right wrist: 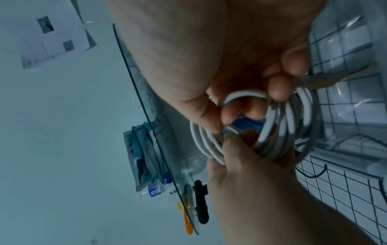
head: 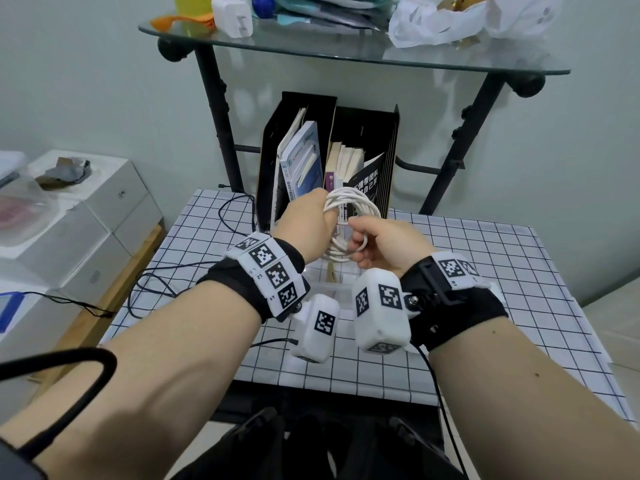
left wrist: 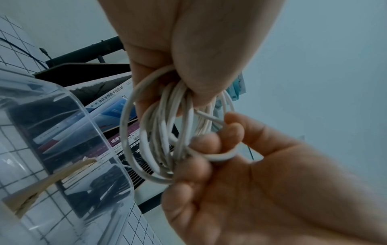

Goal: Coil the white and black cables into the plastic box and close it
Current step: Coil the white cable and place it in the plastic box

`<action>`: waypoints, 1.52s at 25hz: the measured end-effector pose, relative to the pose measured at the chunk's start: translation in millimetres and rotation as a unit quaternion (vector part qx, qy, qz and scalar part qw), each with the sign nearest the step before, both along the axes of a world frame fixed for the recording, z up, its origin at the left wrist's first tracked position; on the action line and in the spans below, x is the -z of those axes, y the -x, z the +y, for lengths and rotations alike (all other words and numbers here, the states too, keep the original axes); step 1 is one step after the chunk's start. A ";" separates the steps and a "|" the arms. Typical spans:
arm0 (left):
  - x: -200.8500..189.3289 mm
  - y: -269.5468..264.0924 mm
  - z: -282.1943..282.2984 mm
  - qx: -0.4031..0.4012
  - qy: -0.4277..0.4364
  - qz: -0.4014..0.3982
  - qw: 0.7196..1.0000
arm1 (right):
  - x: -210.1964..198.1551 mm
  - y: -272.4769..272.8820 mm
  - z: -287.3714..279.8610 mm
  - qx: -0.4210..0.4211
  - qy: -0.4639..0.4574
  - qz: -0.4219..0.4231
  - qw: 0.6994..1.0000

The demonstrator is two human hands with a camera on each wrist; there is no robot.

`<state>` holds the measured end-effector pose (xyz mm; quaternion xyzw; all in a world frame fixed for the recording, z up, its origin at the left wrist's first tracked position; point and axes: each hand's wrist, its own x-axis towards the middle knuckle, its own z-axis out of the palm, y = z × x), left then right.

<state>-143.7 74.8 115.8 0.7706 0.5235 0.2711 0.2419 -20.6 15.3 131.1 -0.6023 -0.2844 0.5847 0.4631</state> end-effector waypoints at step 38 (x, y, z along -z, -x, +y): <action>0.3 0.8 7.2 0.039 0.195 -0.234 0.952 | 17.0 -11.5 -1.4 0.007 -0.046 0.219 0.975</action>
